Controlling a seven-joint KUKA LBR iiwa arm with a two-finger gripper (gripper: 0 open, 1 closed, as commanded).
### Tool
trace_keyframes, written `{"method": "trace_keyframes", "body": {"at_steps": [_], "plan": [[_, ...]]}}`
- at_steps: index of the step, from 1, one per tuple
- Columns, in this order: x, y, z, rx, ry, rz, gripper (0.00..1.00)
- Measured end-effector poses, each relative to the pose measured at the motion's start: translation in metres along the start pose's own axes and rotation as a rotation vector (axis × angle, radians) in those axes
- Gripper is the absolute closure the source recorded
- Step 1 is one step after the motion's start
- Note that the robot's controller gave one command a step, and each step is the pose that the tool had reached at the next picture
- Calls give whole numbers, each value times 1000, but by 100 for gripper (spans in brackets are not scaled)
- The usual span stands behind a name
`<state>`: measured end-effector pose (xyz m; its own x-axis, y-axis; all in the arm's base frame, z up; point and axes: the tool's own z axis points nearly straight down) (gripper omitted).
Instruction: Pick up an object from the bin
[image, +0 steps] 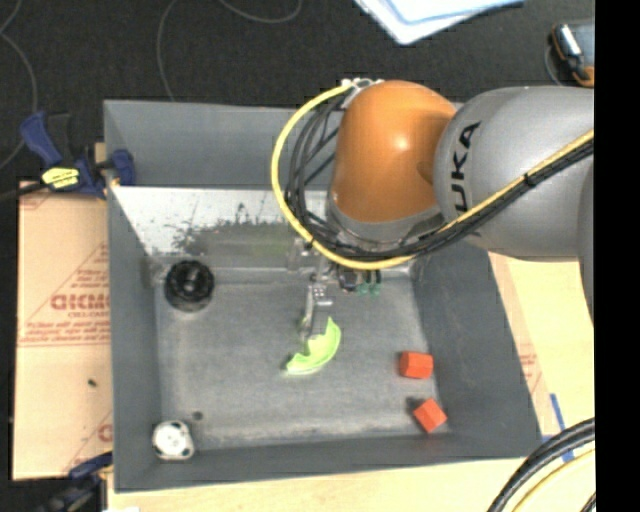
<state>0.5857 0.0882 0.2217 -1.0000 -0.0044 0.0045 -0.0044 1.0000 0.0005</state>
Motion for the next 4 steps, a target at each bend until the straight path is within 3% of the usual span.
{"method": "trace_keyframes", "body": {"at_steps": [1,2,3,4], "plan": [[-1,0,-5,-1,-9,2,0],[0,-41,58,1,-8,-96,0],[29,-38,94,1,-10,-395,0],[35,-60,119,3,-10,-483,0]]}}
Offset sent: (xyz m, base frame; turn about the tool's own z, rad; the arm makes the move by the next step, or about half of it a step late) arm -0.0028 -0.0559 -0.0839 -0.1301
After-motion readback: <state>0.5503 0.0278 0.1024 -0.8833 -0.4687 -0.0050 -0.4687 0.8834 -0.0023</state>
